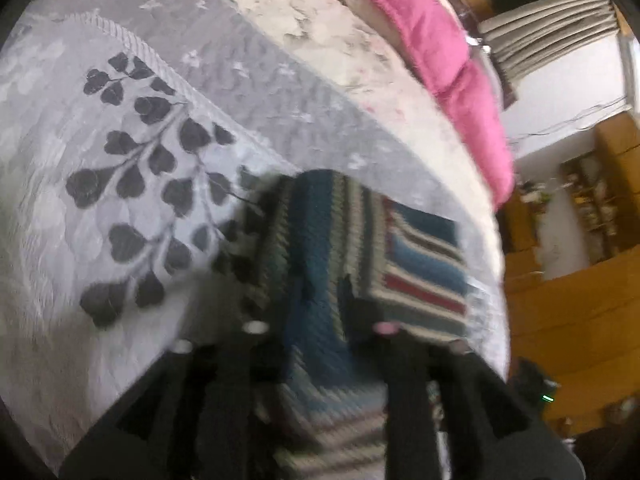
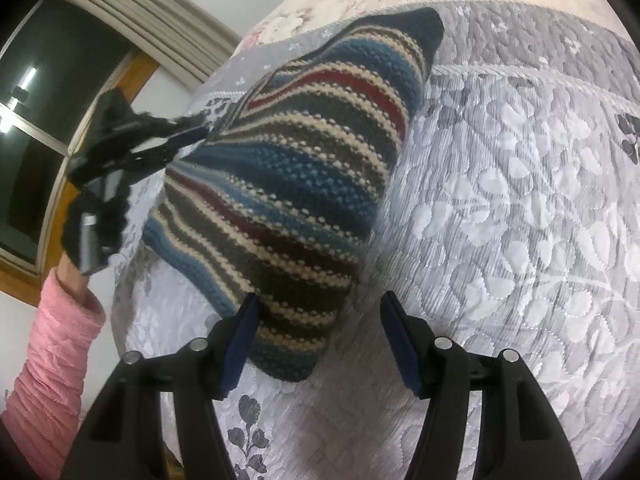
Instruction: Fold small clothes
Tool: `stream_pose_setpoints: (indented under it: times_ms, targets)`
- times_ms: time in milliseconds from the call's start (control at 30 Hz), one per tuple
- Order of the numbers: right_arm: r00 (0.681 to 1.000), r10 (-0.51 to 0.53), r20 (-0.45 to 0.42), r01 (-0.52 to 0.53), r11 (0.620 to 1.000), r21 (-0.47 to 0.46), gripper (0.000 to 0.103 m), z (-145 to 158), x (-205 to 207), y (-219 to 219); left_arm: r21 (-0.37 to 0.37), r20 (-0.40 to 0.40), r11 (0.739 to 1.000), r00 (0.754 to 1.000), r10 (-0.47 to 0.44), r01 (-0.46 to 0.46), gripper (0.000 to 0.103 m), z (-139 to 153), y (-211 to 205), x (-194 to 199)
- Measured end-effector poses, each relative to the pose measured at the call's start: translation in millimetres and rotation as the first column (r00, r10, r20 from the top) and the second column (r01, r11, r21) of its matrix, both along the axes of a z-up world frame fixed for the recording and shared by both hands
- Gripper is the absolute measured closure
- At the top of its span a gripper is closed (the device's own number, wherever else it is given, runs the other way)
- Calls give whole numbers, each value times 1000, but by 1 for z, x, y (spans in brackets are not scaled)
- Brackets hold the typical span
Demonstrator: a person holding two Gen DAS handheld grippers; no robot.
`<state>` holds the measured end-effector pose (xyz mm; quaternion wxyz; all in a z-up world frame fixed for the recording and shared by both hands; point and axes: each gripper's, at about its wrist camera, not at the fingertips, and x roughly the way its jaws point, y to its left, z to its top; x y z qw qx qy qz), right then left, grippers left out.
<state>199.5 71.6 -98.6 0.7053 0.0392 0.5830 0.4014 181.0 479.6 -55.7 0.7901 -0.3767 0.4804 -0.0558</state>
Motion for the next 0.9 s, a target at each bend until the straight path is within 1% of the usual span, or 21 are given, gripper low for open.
stream_pose_setpoints:
  times_ms: [33,67,100,167,233,267,300,367,433,467,533,600,667,700,767,800,833,900]
  targets:
    - [1000,1,1,-1,1000,1,40,0,-1,-2,-10,6,1000,1000,-9,9,51,2,-1,-2]
    - [1000,0,1,0,1000,2,40,0,-1,-3,-17,15,1000,1000,-21,21,39,7,-2,-6]
    - [1000,-2,-1,2,1000,4,40,-1,-1,-4,-16,9,999,999,-30,31,35,8,-4,-9]
    - [1000,-5,-10,5,1000,6,40,-4,1,-1,-17,-29,998,998,-64,64,34,3,-8,-10]
    - [1000,-7,-15,7,1000,7,40,-5,-1,-1,75,-83,995,995,-63,70,34,-3,-11,-10]
    - [1000,-3,-16,4,1000,8,40,-5,-1,-2,95,-105,993,993,-57,67,34,-7,-9,-9]
    - [1000,-2,-14,2,1000,7,40,-5,-3,-1,94,-124,994,991,-50,62,34,-12,-6,-10]
    - [1000,3,-9,-3,1000,3,40,-5,-4,-1,54,-135,996,989,-64,72,34,-22,-1,-13]
    - [1000,1,-8,-1,1000,1,40,-5,-2,-1,15,-152,994,983,-107,111,34,-35,-3,-11]
    - [1000,0,-8,0,1000,2,40,-5,-1,-1,-27,-157,991,979,-132,130,34,-44,-5,-10]
    - [1000,1,-5,-1,1000,4,40,-4,0,0,-137,-152,981,976,-157,136,33,-63,-6,-5]
    - [1000,5,-4,-5,1000,13,40,-2,1,-1,-175,-145,976,977,-154,128,28,-76,-5,1]
    - [1000,7,-12,-6,999,35,40,-1,4,-3,-218,-132,968,979,-158,126,27,-86,-6,10]
    - [1000,5,-20,-4,999,50,39,0,6,-4,-228,-128,964,978,-166,134,25,-88,-8,14]
    - [999,-9,-45,13,996,87,33,0,13,-8,-236,-113,957,973,-201,170,25,-87,-17,20]
    - [998,-19,-53,24,994,103,31,-1,17,-9,-249,-100,946,966,-237,206,25,-86,-23,23]
    - [997,-33,-64,41,992,122,29,-2,24,-9,-249,-89,940,961,-262,234,25,-85,-28,24]
    - [994,-50,-93,65,985,161,28,-5,35,-8,-229,-82,937,954,-289,265,26,-85,-34,25]
